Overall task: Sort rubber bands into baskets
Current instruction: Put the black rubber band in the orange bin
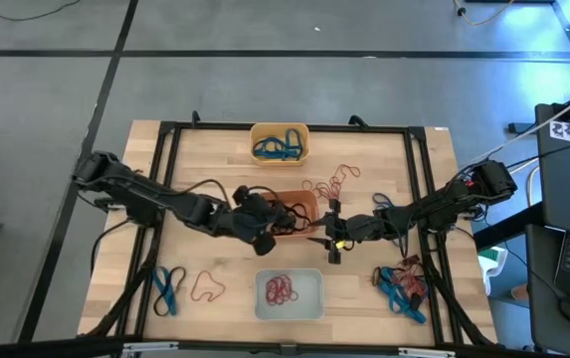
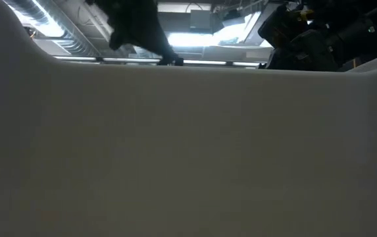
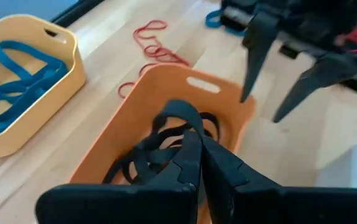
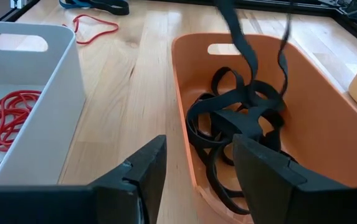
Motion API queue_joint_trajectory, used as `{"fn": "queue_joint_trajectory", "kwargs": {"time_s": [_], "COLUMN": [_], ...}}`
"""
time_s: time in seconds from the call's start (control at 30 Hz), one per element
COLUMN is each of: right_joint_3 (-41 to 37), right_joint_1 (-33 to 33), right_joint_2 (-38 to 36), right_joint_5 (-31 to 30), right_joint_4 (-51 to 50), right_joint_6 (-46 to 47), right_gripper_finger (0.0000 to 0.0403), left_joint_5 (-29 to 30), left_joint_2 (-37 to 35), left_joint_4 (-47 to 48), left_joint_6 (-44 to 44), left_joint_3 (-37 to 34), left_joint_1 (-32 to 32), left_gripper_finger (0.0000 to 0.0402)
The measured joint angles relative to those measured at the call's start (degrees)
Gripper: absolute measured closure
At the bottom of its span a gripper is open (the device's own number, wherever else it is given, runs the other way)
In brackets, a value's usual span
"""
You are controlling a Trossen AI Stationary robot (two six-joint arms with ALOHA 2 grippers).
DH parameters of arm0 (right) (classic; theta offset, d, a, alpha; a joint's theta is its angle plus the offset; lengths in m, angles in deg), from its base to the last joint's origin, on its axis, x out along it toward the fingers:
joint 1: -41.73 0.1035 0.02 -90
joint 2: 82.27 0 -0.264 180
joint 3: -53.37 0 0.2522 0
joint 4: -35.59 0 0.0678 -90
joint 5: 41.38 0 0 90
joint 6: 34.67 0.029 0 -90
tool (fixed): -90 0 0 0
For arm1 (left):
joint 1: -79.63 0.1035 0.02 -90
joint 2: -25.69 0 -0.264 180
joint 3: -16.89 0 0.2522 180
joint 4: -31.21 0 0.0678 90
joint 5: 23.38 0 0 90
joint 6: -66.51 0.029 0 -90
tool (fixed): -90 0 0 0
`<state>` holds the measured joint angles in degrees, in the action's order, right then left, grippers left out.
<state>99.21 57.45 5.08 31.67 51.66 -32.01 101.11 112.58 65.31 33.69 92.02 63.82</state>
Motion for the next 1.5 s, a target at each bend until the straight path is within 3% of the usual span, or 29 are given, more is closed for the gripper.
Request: {"fn": "queue_joint_trajectory", "kwargs": {"time_s": [0.27, 0.53, 0.8, 1.07, 1.5], "right_joint_3": [0.00, 0.00, 0.00, 0.00, 0.00], "right_joint_1": [0.00, 0.00, 0.00, 0.00, -0.01], "right_joint_2": [0.00, 0.00, 0.00, 0.00, 0.00], "right_joint_5": [-0.02, -0.02, -0.04, -0.04, -0.04], "right_joint_4": [-0.01, 0.00, -0.29, -0.36, 0.02], "right_joint_6": [-0.02, -0.03, -0.02, -0.04, -0.02], "right_gripper_finger": [0.0221, 0.0221, 0.0221, 0.0221, 0.0221], "left_joint_5": [-0.57, -0.85, -9.69, -10.43, -10.43], "left_joint_2": [4.74, 5.93, -0.17, -6.59, -6.27], "left_joint_4": [0.00, 0.22, 2.98, 6.06, 10.10], "left_joint_6": [0.38, 1.82, 3.88, 1.29, -8.15], "left_joint_3": [0.00, 0.00, 0.00, 0.00, 0.00], "left_joint_1": [1.91, 2.51, 1.75, -5.25, -18.61], "left_gripper_finger": [0.0388, 0.0318, 0.0280, 0.0279, 0.0279]}}
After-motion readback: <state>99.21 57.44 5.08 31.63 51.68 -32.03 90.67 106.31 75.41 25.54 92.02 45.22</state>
